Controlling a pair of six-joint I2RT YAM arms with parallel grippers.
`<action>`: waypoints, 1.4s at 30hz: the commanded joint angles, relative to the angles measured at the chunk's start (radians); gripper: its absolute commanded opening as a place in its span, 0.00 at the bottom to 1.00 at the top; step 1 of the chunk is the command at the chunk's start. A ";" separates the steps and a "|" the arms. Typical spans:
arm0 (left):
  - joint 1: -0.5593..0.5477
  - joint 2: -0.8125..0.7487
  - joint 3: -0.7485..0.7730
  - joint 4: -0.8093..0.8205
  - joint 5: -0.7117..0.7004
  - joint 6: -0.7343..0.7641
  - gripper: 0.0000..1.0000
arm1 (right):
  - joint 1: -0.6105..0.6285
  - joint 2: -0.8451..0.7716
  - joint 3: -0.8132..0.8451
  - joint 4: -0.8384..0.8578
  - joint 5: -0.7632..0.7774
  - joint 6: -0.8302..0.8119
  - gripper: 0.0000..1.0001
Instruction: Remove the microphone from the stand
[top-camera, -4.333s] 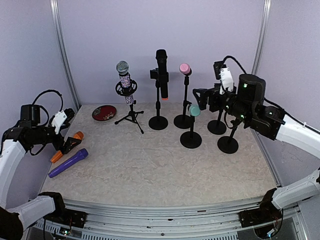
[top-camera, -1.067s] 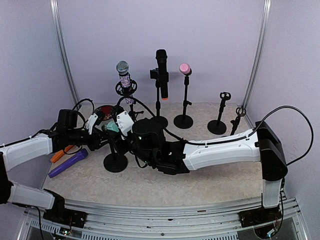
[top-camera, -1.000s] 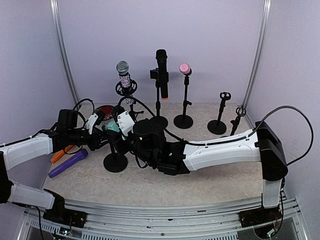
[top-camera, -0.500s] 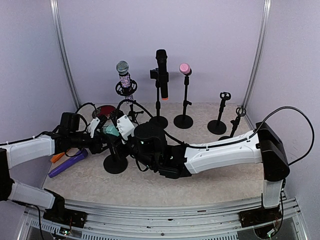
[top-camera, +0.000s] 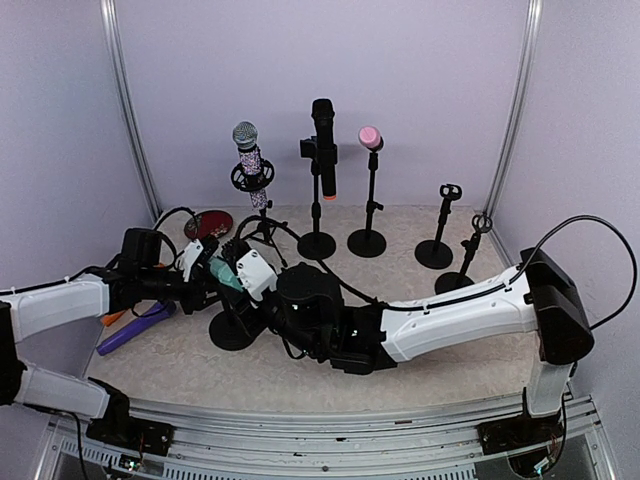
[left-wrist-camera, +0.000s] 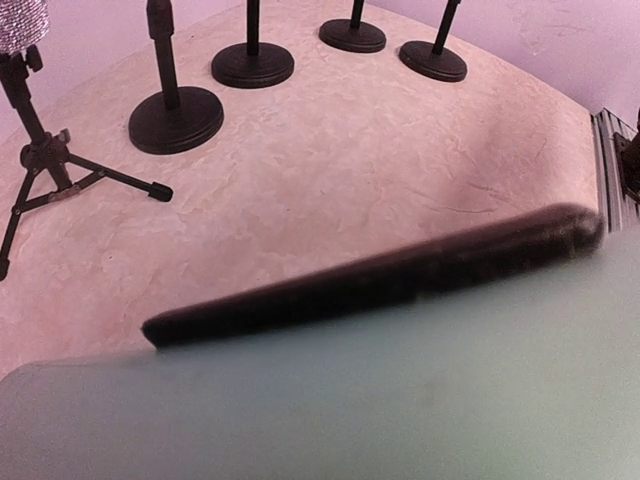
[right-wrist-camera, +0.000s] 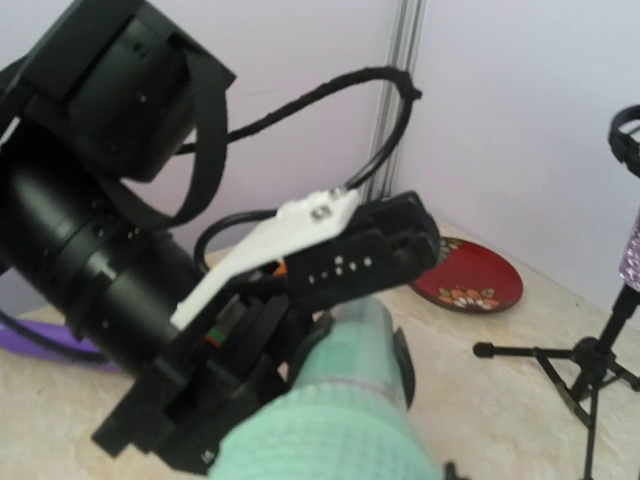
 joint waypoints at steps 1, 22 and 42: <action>0.031 0.022 0.006 0.033 -0.159 -0.040 0.01 | 0.080 -0.179 -0.049 0.135 0.011 -0.034 0.00; -0.106 0.171 0.069 0.109 -0.298 -0.008 0.00 | 0.239 -0.365 -0.153 0.073 0.244 -0.153 0.00; -0.143 0.298 0.139 0.103 -0.323 0.041 0.00 | 0.313 -0.467 -0.235 0.026 0.375 -0.148 0.00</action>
